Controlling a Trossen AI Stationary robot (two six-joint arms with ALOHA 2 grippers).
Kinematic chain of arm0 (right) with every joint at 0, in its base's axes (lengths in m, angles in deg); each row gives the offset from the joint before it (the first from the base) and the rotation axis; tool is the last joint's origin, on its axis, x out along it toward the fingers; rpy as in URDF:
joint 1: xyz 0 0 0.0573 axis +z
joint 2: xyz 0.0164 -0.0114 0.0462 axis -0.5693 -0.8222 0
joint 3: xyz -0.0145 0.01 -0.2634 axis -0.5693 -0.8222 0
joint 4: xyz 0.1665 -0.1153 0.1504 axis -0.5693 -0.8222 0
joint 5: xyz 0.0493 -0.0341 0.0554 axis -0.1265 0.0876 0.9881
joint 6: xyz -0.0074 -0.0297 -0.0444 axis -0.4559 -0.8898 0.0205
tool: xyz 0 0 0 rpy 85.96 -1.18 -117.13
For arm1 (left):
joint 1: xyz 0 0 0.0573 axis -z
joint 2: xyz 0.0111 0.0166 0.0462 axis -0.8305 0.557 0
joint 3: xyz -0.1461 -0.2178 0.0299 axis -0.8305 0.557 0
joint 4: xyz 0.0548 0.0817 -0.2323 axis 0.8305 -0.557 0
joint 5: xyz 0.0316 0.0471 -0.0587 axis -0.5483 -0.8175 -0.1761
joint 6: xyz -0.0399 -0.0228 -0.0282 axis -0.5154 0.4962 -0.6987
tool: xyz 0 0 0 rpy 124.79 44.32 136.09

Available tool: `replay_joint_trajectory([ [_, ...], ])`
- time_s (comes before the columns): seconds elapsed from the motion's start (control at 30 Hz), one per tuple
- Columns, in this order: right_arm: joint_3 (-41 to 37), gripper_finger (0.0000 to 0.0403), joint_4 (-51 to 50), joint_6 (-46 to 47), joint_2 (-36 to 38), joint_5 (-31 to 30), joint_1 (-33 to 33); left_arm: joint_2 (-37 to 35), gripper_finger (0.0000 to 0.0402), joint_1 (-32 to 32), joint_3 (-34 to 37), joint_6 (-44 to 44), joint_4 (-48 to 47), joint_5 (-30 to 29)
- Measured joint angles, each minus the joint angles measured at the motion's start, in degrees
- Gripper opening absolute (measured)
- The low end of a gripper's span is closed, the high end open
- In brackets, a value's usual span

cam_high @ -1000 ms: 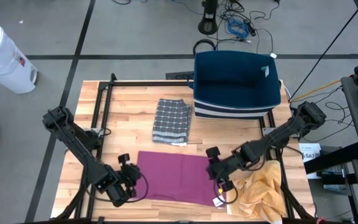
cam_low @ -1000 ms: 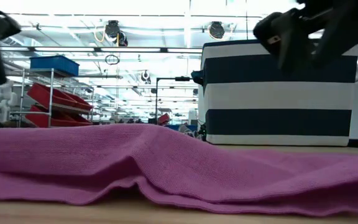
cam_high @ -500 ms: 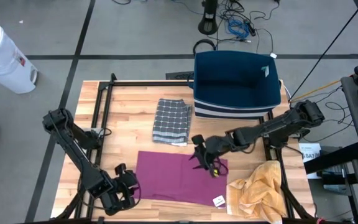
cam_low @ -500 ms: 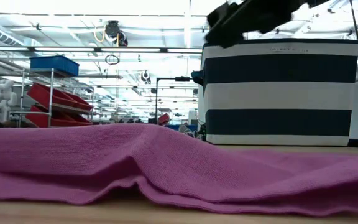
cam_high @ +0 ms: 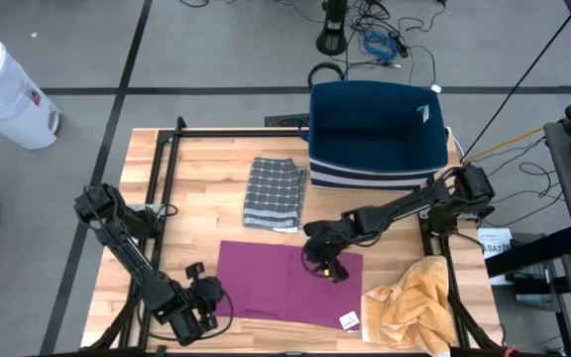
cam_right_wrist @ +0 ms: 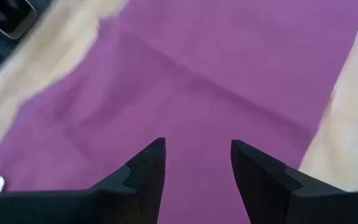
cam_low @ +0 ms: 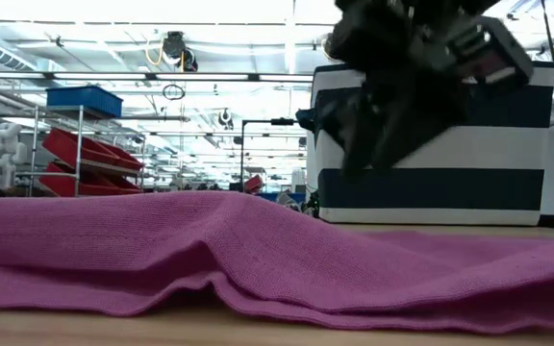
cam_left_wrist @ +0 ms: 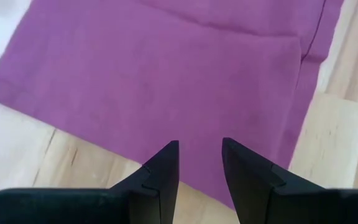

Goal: Fold towel
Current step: Fold the pink towel

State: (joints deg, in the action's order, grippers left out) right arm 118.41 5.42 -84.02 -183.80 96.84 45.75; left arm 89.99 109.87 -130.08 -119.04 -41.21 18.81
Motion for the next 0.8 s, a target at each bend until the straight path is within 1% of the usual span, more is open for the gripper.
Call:
replay_joint_trajectory([
  [0.13,-0.04,0.0169,-1.89,2.88,-3.02,3.76,0.55,0.0,0.0129,-1.03,1.23,1.85,0.58,-0.7],
  [0.23,-0.04,0.0169,-1.93,3.84,-3.31,3.88,1.97,-0.02,0.0129,-1.7,2.46,5.0,3.72,-1.62],
  [0.3,-0.04,0.0169,-1.69,4.69,-3.1,3.87,2.76,-0.02,0.0129,-2.42,3.63,7.97,7.58,-1.69],
  [0.43,-0.02,0.0169,-0.89,7.76,-2.71,4.07,4.56,-0.02,0.0129,-5.15,6.6,11.51,13.41,-0.09],
  [0.57,-0.02,0.0169,0.15,10.18,-2.71,5.38,7.19,-0.02,0.0129,-6.43,7.37,13.45,14.01,1.2],
  [0.8,0.02,0.0169,6.76,13.06,-4.66,5.38,12.25,-0.02,0.0129,-6.86,7.37,17.67,14.5,2.21],
])
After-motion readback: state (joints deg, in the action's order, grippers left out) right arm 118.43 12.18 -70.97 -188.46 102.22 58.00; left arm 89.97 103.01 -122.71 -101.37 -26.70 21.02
